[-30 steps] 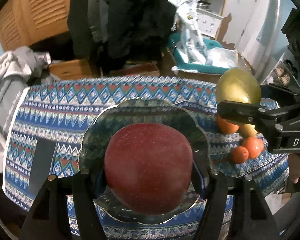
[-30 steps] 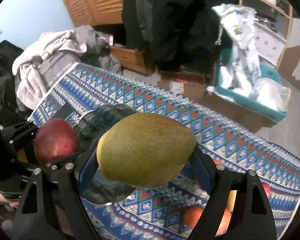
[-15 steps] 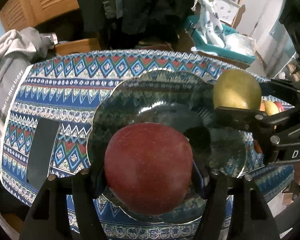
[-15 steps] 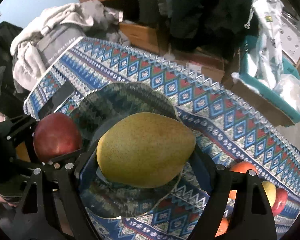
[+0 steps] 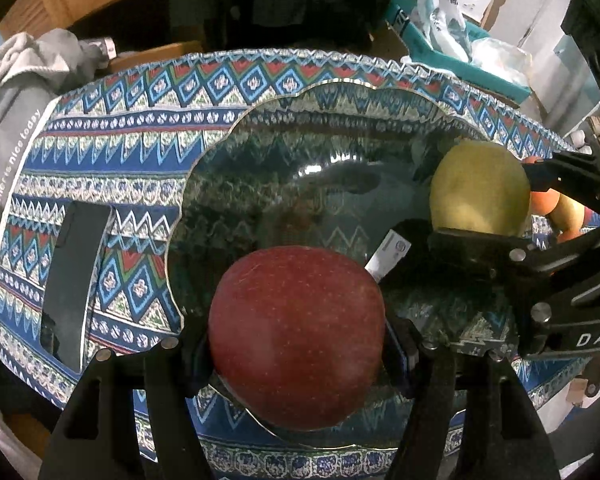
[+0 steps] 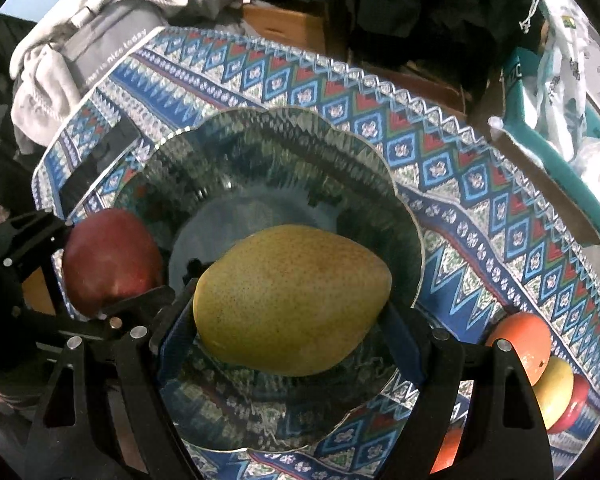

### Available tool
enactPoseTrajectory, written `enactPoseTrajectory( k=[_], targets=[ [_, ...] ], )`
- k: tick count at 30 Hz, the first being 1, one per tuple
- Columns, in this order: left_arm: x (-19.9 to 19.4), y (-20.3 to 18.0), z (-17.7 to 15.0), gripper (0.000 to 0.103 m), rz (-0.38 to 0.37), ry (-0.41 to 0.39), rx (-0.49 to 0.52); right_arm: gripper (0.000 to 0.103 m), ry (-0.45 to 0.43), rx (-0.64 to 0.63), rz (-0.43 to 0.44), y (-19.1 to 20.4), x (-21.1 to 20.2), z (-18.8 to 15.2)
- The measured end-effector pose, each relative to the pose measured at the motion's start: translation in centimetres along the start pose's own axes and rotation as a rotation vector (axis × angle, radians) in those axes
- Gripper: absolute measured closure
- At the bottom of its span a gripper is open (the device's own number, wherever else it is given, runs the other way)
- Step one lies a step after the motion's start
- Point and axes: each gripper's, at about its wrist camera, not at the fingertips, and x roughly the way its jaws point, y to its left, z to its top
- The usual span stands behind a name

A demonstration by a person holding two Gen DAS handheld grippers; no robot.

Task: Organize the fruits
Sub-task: 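Carry the red apple with left tool while right tool carries mango to bowl, then open left tool to drop apple in bowl while right tool releases mango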

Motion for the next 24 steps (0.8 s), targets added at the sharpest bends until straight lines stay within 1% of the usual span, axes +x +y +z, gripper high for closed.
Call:
enactPoseTrajectory(
  k=[7, 10, 14, 16, 17, 18, 20, 21, 24],
  targets=[
    [1.5, -0.7, -0.4, 0.033, -0.005, 0.059, 0.015, 0.02, 0.023, -0.014, 0.005, 0.2, 0.6, -0.4],
    [2.3, -0.7, -0.7, 0.033, -0.024, 0.095, 0.005, 0.019, 0.032, -0.023, 0.002, 0.5, 0.9, -0.6],
    [3.0, -0.8, -1.0, 0.033, -0.021, 0.124, 0.001, 0.019, 0.052, -0.027, 0.013, 0.6, 1.3, -0.8],
    [2.4, -1.1, -0.9, 0.032, -0.028, 0.102, 0.007, 0.02, 0.046, -0.034, 0.007, 0.8, 1.3, -0.9],
    [2.0, -1.2, -0.8, 0.029, -0.023, 0.093, 0.015, 0.02, 0.039, -0.031, 0.008, 0.7, 1.1, -0.9],
    [1.6, -1.3, -0.7, 0.024, -0.012, 0.081, 0.026, 0.023, 0.026, -0.022, 0.013, 0.6, 0.8, -0.8],
    [0.8, -1.7, -0.6, 0.021, 0.011, 0.051, 0.049, 0.023, 0.009, -0.003, 0.021, 0.2, 0.3, -0.6],
    [0.5, -1.6, -0.6, 0.019, 0.037, 0.046, 0.057, 0.023, -0.001, 0.006, 0.025, 0.0, -0.1, -0.4],
    [0.0, -1.6, -0.6, 0.019, 0.055, 0.036, 0.067, 0.023, -0.03, 0.028, 0.023, -0.7, -1.2, -0.2]
  ],
)
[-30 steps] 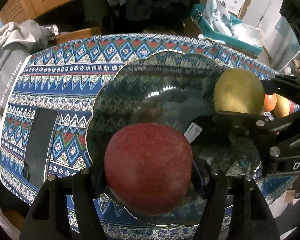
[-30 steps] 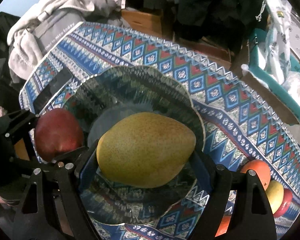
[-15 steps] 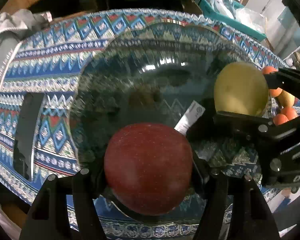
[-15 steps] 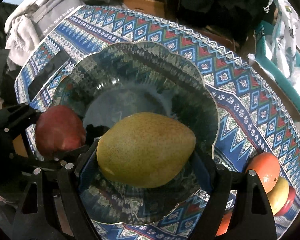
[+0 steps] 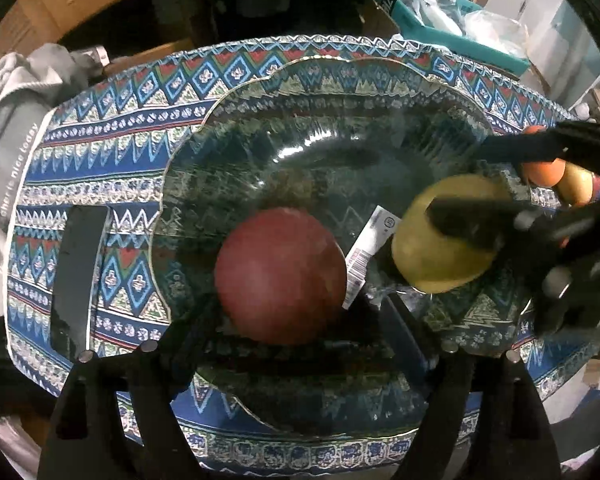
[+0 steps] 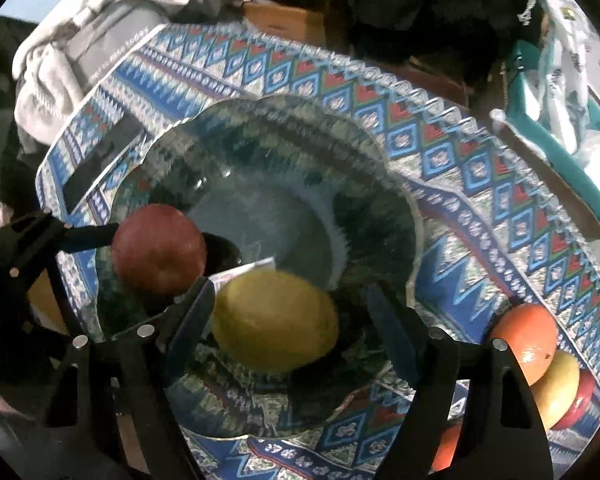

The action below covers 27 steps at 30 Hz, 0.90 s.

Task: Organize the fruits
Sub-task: 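Open left tool to drop apple in bowl while right tool releases mango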

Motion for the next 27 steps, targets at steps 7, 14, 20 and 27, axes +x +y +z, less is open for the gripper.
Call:
enactPoseTrajectory(
  k=[7, 14, 20, 27],
  targets=[
    [-2.4, -0.3, 0.6, 0.019, 0.018, -0.038, 0.001, 0.023, -0.082, 0.042, 0.004, -1.0, -3.3, 0.3],
    [-4.1, -1.3, 0.9, 0.019, 0.003, -0.078, 0.008, 0.023, -0.149, 0.07, -0.007, -1.9, -6.8, -0.1],
    [-5.8, -2.7, 1.9, 0.019, -0.017, -0.116, 0.022, 0.023, -0.192, 0.078, -0.031, -3.1, -9.6, -1.1],
    [-7.9, -5.2, 3.1, 0.019, -0.057, -0.148, 0.042, 0.023, -0.232, 0.115, -0.053, -5.8, -12.9, -2.9]
  ],
)
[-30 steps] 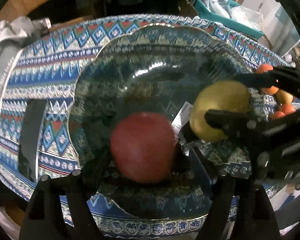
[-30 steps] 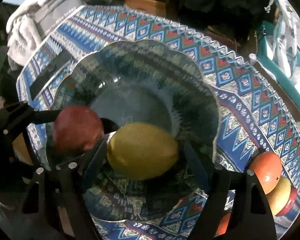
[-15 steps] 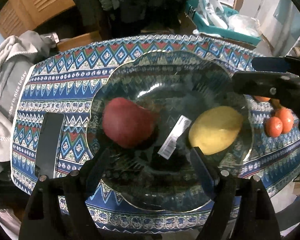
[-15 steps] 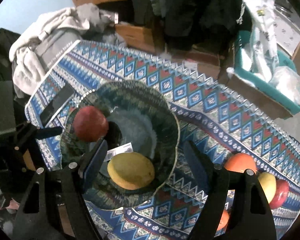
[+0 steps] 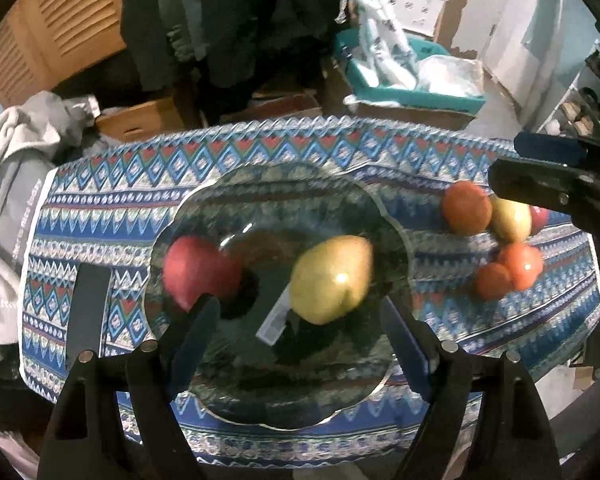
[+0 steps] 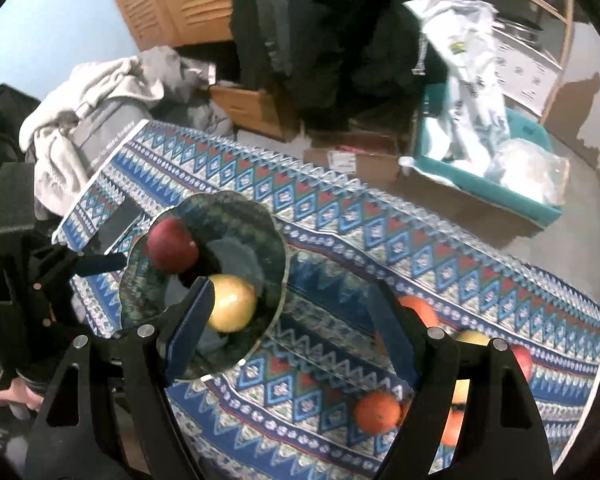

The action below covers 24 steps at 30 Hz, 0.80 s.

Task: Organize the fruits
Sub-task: 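Open left tool to drop apple in bowl while right tool releases mango, then move both tools back from the glass bowl to the fruit pile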

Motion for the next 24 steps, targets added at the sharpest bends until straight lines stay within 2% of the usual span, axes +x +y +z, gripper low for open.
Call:
enactPoseTrajectory(
  k=[12, 24],
  targets=[
    [-0.9, -6.3, 1.1, 0.019, -0.045, -0.027, 0.106, 0.023, -0.051, 0.102, -0.062, -6.0, -5.8, -3.1],
    [-0.6, -12.4, 1.5, 0.019, -0.1, -0.024, 0.206, 0.023, -0.055, 0.192, -0.118, -11.7, -8.7, -7.1]
  ],
)
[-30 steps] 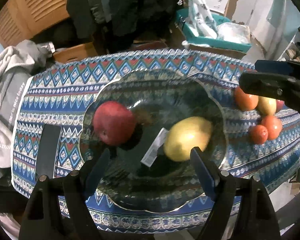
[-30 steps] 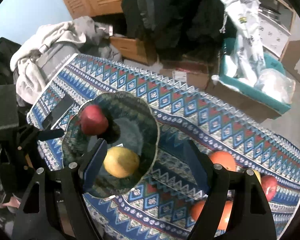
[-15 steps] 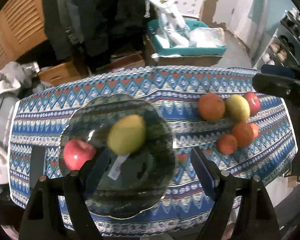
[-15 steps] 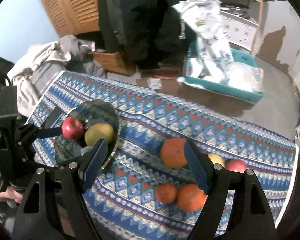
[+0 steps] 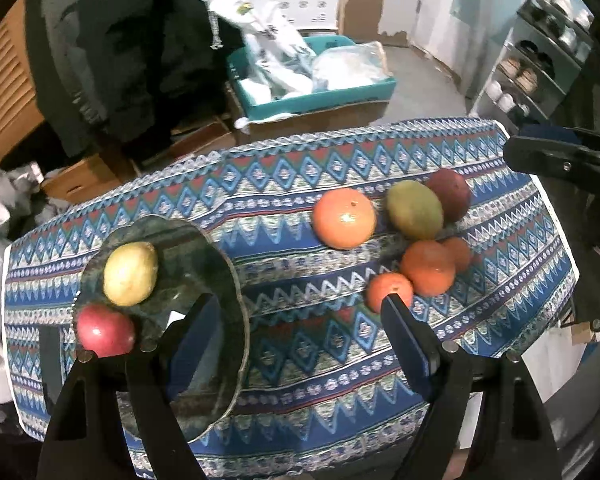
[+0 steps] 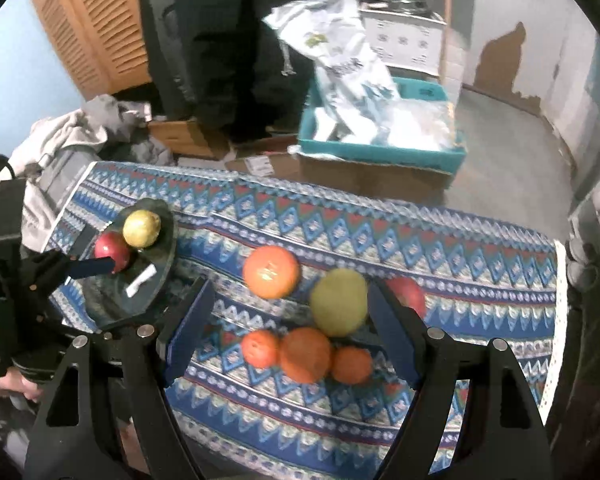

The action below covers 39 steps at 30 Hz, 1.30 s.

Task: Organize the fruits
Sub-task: 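Move both tools back from the glass bowl to the fruit pile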

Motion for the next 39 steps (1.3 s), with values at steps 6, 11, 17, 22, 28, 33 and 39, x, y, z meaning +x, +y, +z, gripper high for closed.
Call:
enactPoseTrajectory(
  k=[6, 11, 17, 22, 28, 33, 39],
  targets=[
    [1.9, -3.1, 0.3, 0.018, -0.012, 0.02, 0.073, 0.023, 0.016, 0.04, -0.032, -2.7, 0.0, -1.6],
    [4.5, -5.4, 0.4, 0.018, -0.018, 0.058, 0.14, 0.023, 0.039, 0.078, -0.061, -5.2, 0.5, -3.0],
    [6.9, -6.9, 0.2, 0.018, -0.048, 0.1, 0.176, 0.023, 0.069, 0.123, -0.074, -7.4, 1.2, -4.5],
    [9.0, -7.6, 0.0, 0.018, -0.061, 0.143, 0.194, 0.023, 0.116, 0.167, -0.073, -9.1, 3.0, -5.9],
    [11.6, -7.5, -0.2, 0.018, -0.073, 0.196, 0.209, 0.023, 0.176, 0.184, -0.088, -10.1, 5.4, -7.0],
    [13.0, -7.1, -0.2, 0.018, -0.103, 0.218, 0.193, 0.023, 0.193, 0.191, -0.088, -10.5, 6.2, -7.1],
    [13.9, -7.0, 0.0, 0.019, -0.109, 0.223, 0.193, 0.023, 0.192, 0.194, -0.087, -10.8, 7.0, -6.7]
  ],
)
